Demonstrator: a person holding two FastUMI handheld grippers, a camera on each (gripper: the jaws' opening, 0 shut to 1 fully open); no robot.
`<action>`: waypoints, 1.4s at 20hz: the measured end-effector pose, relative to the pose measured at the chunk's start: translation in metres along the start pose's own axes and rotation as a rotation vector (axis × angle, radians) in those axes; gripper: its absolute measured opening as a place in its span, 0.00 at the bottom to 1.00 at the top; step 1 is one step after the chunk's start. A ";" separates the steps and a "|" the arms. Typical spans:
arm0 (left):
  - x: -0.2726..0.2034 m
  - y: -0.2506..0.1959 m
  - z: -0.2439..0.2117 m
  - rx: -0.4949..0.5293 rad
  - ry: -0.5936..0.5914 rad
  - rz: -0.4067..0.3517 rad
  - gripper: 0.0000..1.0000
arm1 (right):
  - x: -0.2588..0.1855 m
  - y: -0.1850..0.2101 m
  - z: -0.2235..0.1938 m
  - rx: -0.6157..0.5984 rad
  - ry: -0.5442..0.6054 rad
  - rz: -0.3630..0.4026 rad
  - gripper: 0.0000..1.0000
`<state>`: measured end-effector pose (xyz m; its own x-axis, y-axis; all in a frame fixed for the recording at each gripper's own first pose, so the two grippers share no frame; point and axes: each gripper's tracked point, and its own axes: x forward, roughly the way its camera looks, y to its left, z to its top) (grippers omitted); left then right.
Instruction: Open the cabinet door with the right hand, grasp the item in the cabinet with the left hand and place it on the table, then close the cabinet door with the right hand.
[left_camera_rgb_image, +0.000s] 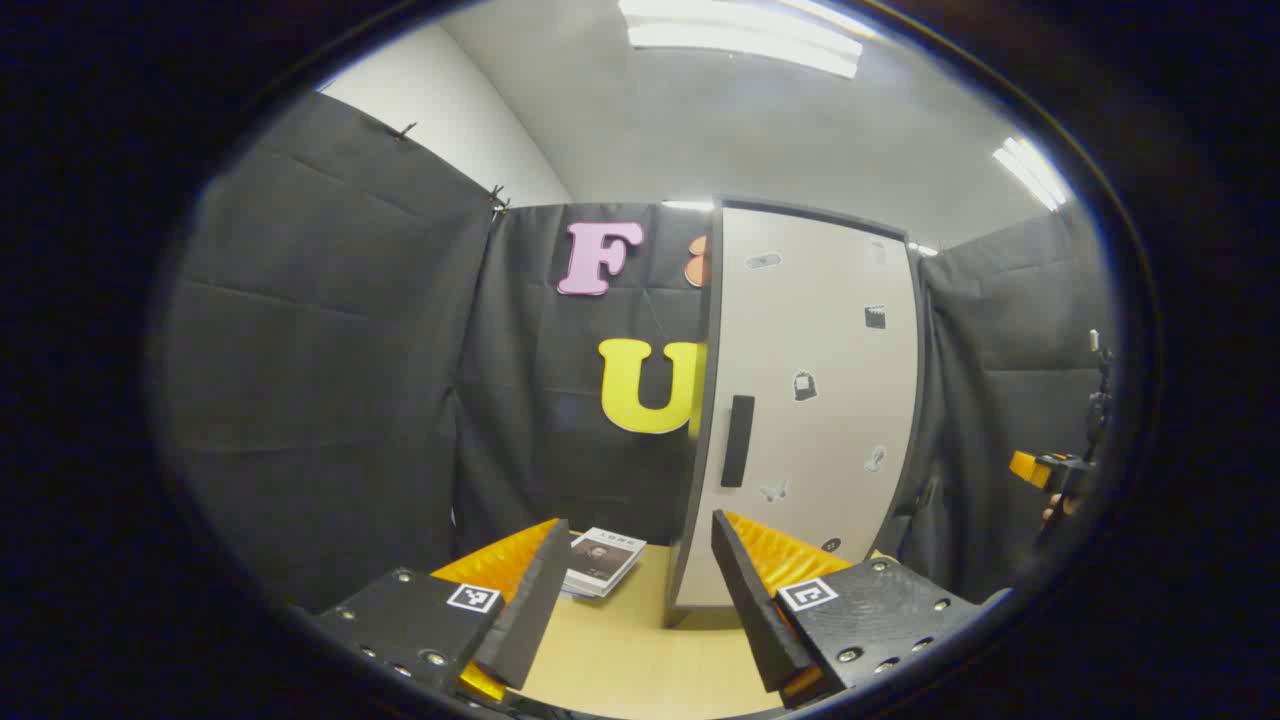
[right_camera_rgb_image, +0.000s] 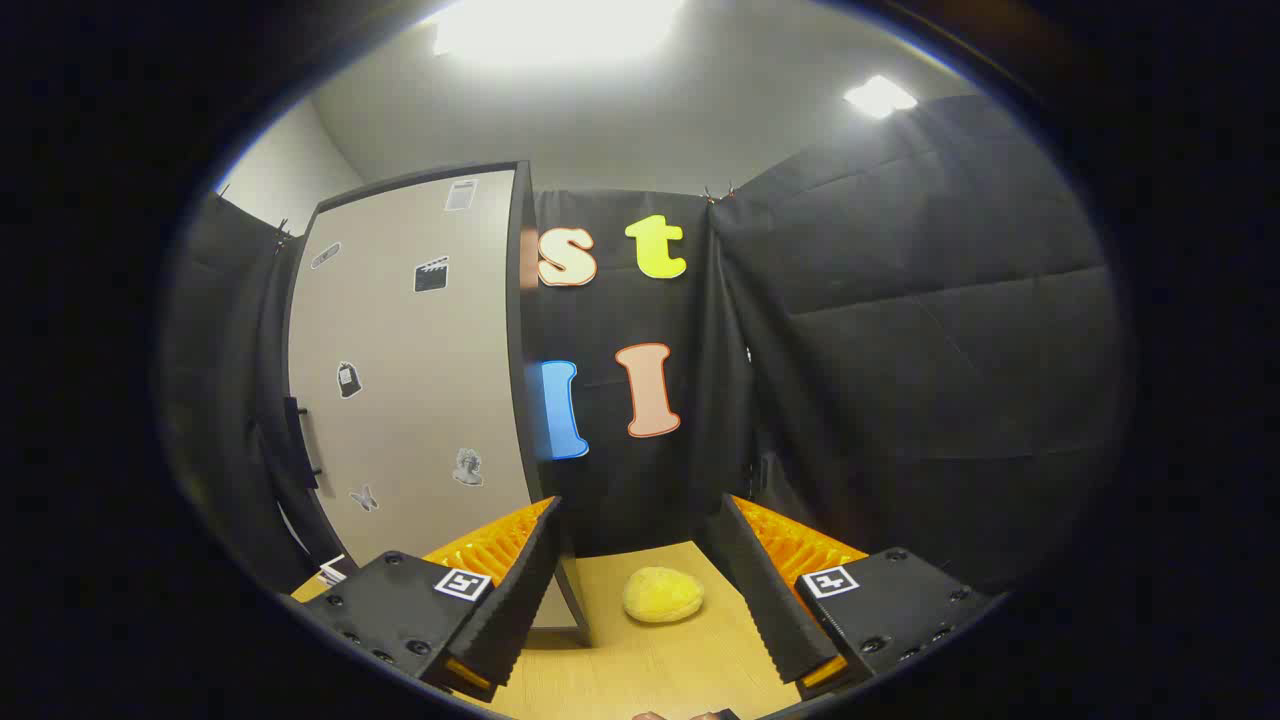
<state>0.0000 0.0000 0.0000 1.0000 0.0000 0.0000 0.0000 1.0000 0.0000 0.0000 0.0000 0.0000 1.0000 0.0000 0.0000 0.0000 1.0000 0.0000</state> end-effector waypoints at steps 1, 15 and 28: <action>0.002 -0.001 -0.001 -0.001 0.002 0.012 0.85 | 0.003 0.001 -0.001 -0.002 0.002 0.011 0.97; 0.009 -0.016 -0.027 0.038 0.047 0.084 0.85 | 0.024 0.005 -0.046 -0.016 0.094 0.086 0.97; 0.035 0.065 -0.051 0.024 0.076 -0.002 0.85 | 0.005 0.173 0.003 -0.005 0.099 0.208 0.97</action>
<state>0.0350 0.0655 -0.0507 0.9971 -0.0007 -0.0760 0.0025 0.9997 0.0242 0.0054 0.1729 0.0026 0.9736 0.2055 -0.0989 -0.2060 0.9785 0.0057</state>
